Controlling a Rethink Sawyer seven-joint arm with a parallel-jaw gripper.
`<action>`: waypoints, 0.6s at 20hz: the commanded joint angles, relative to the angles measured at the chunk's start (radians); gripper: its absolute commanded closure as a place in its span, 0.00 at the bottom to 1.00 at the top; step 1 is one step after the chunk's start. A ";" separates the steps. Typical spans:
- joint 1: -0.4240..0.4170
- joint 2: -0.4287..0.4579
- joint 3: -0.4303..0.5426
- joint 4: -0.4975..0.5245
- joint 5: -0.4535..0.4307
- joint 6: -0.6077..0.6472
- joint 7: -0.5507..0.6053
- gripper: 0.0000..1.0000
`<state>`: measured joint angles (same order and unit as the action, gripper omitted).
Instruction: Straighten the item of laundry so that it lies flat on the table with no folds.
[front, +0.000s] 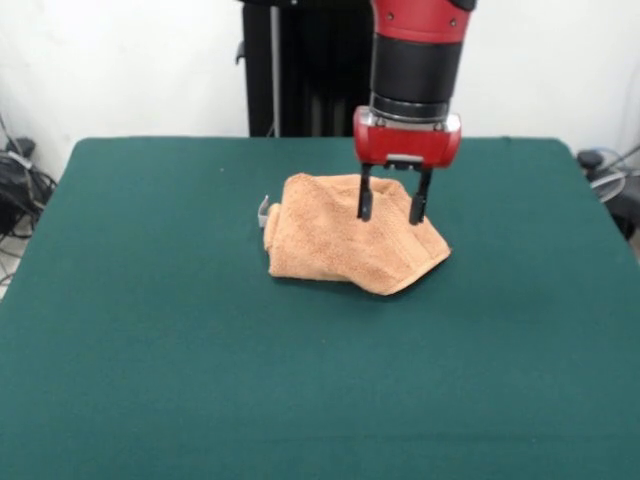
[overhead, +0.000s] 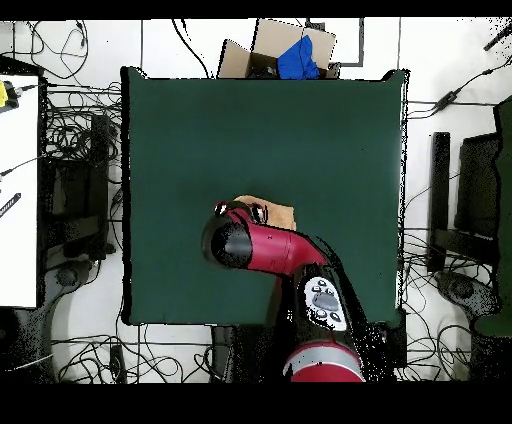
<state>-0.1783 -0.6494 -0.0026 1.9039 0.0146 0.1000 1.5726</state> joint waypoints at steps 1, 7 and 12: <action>0.017 0.006 0.077 0.043 0.064 -0.013 0.248 0.00; 0.043 0.048 0.047 0.033 0.061 -0.068 0.254 0.00; -0.008 0.121 0.106 0.024 0.049 -0.133 0.251 0.00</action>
<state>-0.1702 -0.6253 -0.0004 1.9037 0.0313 0.0645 1.5726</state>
